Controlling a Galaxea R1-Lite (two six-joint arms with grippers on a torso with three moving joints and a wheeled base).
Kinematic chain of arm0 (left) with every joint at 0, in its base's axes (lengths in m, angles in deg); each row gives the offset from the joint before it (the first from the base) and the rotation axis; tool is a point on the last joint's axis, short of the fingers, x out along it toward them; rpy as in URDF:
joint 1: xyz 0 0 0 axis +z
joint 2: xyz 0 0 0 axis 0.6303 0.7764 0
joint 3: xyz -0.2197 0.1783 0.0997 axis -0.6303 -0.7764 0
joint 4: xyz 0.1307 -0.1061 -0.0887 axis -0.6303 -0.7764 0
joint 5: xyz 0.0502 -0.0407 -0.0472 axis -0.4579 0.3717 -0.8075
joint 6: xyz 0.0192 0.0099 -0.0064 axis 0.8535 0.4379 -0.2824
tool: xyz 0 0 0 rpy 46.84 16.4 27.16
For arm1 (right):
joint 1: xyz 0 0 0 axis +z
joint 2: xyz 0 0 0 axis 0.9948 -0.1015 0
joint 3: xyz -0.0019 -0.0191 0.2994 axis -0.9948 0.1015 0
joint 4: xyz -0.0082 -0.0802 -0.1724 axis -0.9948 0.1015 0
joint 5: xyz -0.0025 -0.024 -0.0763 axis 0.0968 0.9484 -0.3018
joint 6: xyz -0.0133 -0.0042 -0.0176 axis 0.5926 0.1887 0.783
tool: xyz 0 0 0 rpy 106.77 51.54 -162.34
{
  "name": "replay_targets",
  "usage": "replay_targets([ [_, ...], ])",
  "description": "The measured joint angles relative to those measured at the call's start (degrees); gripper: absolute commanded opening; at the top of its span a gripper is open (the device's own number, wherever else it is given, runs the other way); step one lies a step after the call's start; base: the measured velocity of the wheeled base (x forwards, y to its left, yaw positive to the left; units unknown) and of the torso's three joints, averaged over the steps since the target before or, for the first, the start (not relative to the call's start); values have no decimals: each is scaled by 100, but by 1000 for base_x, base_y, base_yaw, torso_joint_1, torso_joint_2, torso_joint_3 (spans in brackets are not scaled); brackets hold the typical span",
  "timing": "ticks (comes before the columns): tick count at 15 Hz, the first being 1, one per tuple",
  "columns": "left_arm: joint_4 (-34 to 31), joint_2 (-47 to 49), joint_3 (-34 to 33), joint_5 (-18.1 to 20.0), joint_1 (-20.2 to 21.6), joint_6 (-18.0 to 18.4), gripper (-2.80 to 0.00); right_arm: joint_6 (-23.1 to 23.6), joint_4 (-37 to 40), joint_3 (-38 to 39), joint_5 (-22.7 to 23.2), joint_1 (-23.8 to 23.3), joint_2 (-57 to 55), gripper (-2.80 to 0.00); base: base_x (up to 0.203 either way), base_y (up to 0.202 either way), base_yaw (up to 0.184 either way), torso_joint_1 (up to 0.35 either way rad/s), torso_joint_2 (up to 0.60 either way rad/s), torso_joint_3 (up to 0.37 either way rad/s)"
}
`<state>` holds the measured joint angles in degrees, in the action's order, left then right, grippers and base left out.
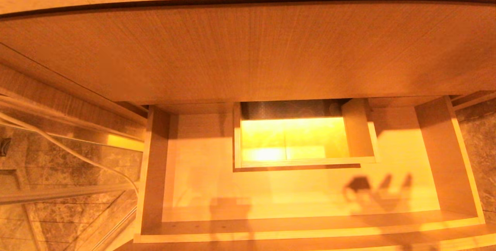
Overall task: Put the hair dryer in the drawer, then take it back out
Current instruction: Pick up the hairdryer
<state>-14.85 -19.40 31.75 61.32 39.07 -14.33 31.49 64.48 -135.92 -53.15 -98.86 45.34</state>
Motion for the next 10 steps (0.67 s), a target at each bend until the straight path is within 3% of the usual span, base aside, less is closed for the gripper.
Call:
replay_targets([
  [7,0,0,0,0,0,0,-280,-93,-191,222,1,16,-153,-280,0,0,0,0,0,0],
  [10,0,0,0,3,0,2,-280,-412,-322,328,43,44,-269,-280,0,0,0,0,0,0],
])
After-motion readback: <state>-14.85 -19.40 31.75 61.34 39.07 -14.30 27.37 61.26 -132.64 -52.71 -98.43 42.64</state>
